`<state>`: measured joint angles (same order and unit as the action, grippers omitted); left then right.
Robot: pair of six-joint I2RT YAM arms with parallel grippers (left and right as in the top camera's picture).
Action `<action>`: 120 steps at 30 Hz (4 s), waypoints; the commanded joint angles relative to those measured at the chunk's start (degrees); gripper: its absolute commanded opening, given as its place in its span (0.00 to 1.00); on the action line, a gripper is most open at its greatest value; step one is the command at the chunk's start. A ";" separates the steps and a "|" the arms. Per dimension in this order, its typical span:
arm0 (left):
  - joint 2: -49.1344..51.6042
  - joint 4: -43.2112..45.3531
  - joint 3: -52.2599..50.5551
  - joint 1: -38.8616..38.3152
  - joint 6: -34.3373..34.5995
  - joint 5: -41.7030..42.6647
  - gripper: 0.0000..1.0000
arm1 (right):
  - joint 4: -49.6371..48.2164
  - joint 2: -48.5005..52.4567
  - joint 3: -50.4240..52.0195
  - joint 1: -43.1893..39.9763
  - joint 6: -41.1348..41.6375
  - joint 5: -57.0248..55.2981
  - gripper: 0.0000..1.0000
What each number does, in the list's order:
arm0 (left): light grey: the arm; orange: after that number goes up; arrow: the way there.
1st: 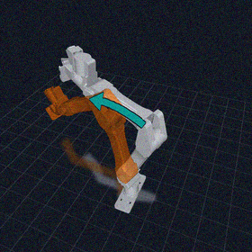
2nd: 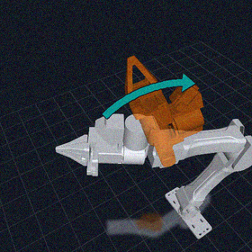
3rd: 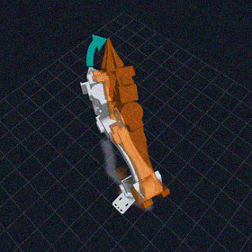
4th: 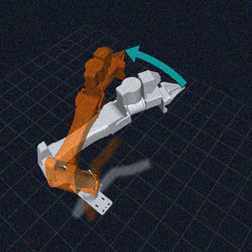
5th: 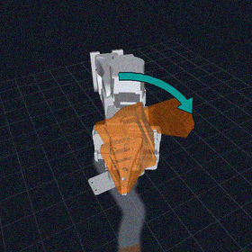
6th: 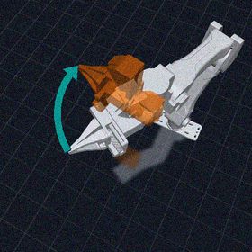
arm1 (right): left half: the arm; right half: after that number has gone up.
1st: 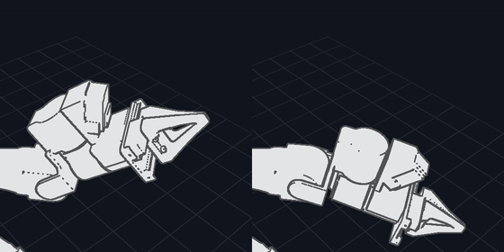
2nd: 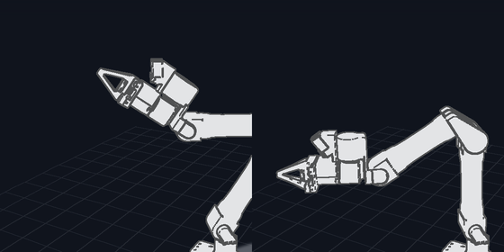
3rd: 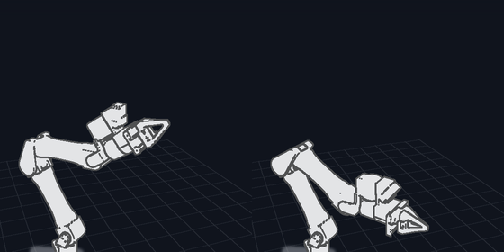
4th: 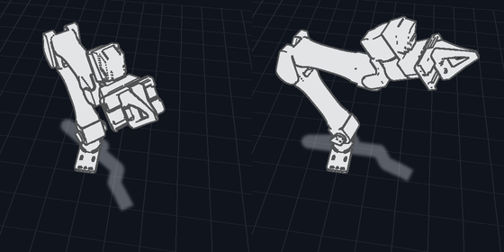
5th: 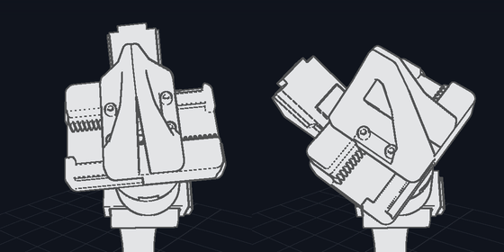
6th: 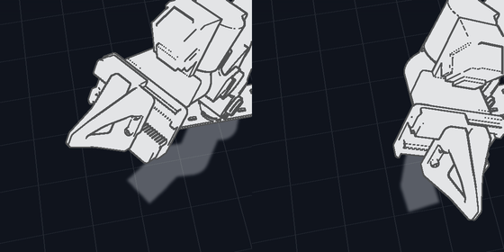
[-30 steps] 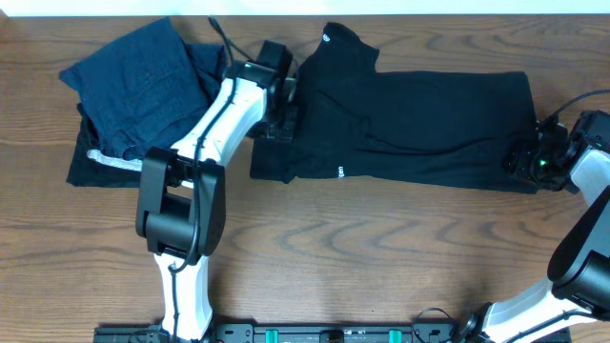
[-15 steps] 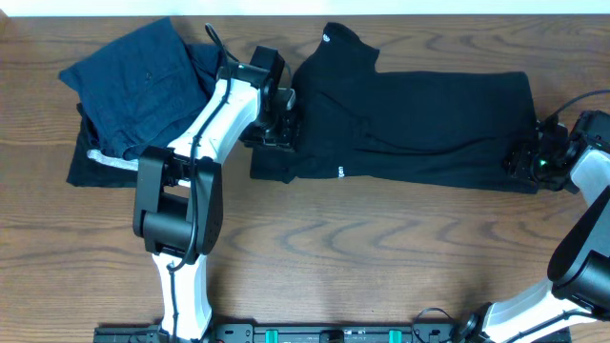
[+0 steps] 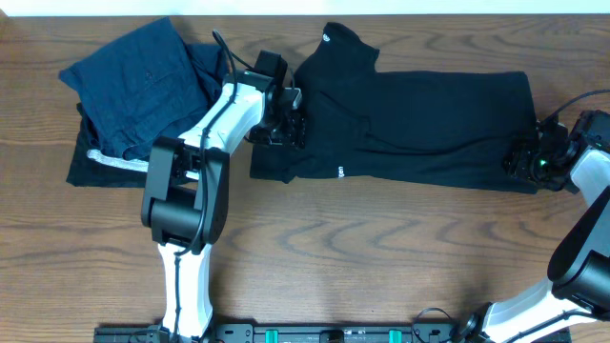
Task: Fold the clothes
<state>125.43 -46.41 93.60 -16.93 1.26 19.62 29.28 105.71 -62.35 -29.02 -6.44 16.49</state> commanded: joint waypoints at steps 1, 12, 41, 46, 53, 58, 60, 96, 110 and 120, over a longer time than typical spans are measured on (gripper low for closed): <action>1.25 0.55 -0.44 0.09 -1.27 0.96 0.63 | -0.15 0.39 0.24 0.59 0.20 0.04 0.49; 0.17 1.25 0.26 0.15 -1.27 0.96 0.11 | -0.15 0.39 0.24 0.59 0.20 0.02 0.45; -3.30 -5.70 1.44 2.12 -1.70 6.23 0.40 | -0.35 0.39 0.24 0.59 0.17 0.02 0.45; -3.26 -7.26 0.87 2.12 -1.68 11.10 0.49 | -0.79 0.39 0.24 0.59 0.20 0.02 0.45; -2.69 -7.26 0.59 2.12 -1.68 11.93 0.57 | -0.79 0.39 0.24 0.59 0.20 0.02 0.45; -0.96 -7.08 0.57 2.01 -1.57 11.93 0.58 | -0.81 0.39 0.24 0.59 0.20 0.02 0.45; -0.66 -6.91 0.57 1.95 -1.36 11.98 0.58 | -0.81 0.39 0.24 0.59 0.20 0.02 0.45; 0.96 -5.31 -1.11 -0.11 -0.98 9.88 0.06 | -0.87 0.39 0.24 0.59 0.20 0.04 0.45; 0.94 -1.25 -1.01 4.44 2.01 9.44 0.06 | -1.03 0.39 0.24 0.59 0.20 0.02 0.45; 0.90 -0.83 -0.72 4.39 2.01 9.51 0.42 | -0.98 0.39 0.24 0.59 0.20 0.02 0.45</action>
<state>125.60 -47.31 92.25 -12.84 3.25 29.58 28.42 105.71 -62.35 -29.02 -6.44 16.47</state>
